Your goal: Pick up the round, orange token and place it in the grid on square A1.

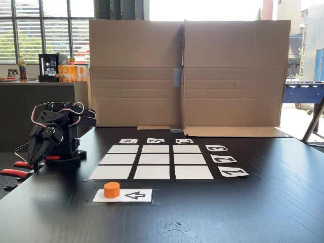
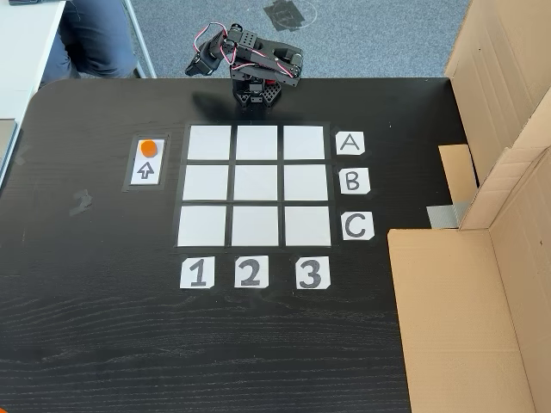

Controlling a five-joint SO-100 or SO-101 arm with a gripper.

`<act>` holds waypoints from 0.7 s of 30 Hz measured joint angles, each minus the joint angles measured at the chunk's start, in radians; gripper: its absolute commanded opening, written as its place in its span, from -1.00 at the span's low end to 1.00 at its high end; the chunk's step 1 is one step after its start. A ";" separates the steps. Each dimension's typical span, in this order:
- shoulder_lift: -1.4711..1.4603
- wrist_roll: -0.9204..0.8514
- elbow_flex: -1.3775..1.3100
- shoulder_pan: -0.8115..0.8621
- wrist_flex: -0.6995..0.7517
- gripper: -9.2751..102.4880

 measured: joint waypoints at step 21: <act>-0.003 0.000 0.000 0.000 -0.166 -0.84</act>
